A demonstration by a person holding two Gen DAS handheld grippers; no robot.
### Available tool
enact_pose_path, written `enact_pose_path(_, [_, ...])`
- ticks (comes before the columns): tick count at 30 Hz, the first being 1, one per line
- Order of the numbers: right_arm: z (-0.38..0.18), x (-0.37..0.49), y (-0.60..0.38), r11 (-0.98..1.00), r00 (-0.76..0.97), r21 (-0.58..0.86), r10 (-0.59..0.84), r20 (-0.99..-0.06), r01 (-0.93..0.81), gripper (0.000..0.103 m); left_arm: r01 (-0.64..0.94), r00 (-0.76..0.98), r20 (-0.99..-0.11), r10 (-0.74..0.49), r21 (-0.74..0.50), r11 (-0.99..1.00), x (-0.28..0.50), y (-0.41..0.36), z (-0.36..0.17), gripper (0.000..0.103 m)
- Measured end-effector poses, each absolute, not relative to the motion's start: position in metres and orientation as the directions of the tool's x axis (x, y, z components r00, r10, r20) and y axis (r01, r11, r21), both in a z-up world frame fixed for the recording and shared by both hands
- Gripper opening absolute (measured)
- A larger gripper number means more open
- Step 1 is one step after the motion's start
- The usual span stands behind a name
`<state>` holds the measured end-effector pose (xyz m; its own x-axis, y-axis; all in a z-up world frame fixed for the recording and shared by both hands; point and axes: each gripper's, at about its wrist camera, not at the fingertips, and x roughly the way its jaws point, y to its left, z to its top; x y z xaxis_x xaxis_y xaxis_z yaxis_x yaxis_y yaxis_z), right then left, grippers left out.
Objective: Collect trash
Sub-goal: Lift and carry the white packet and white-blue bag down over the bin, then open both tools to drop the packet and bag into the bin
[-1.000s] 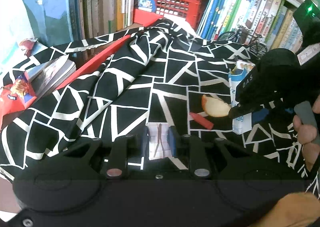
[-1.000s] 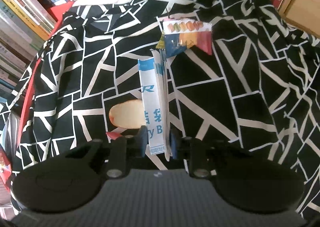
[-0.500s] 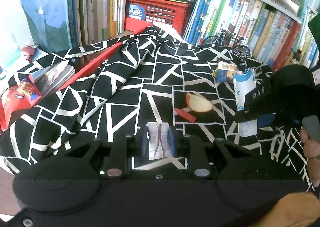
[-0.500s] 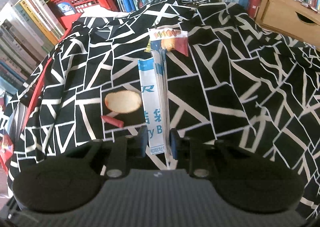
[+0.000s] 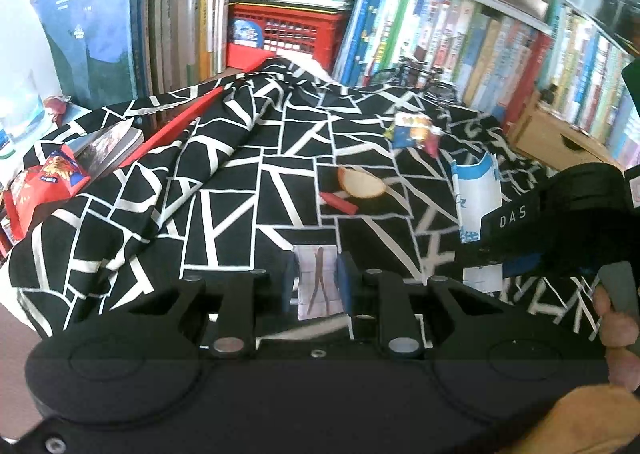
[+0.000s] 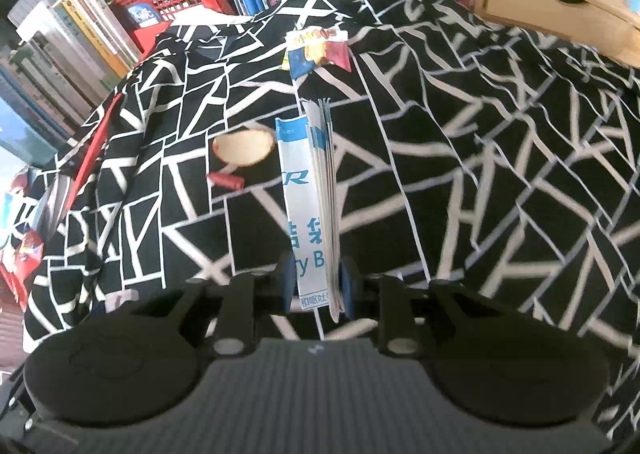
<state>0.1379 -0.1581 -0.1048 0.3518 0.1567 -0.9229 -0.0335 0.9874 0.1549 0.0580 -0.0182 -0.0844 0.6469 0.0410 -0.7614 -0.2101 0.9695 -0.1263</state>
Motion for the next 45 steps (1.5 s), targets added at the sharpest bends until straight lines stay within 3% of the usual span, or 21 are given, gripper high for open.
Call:
enact_pose_path(10, [-0.091, 0.012, -0.177, 0.976, 0.419, 0.216, 0.183, -0.889, 0.031, 0.028, -0.029, 0.672, -0.736, -0.079, -0.133, 0.991, -0.043, -0.017, -0.064, 0.021])
enact_pose_path(17, [-0.098, -0.078, -0.185, 0.972, 0.403, 0.226, 0.186, -0.896, 0.055, 0.028, 0.026, 0.64, -0.762, -0.1, -0.109, 0.994, -0.13, -0.007, -0.07, 0.021])
enact_pose_path(34, [-0.138, -0.185, -0.166, 0.929, 0.282, 0.266, 0.335, -0.899, -0.256, 0.028, -0.253, 0.556, -0.83, 0.043, -0.12, 0.96, -0.284, 0.013, -0.121, 0.021])
enact_pose_path(45, [-0.217, -0.195, -0.124, 0.874, 0.179, 0.258, 0.355, -0.917, -0.412, 0.029, -0.338, 0.497, -0.865, 0.07, -0.119, 0.934, -0.303, 0.031, -0.197, 0.021])
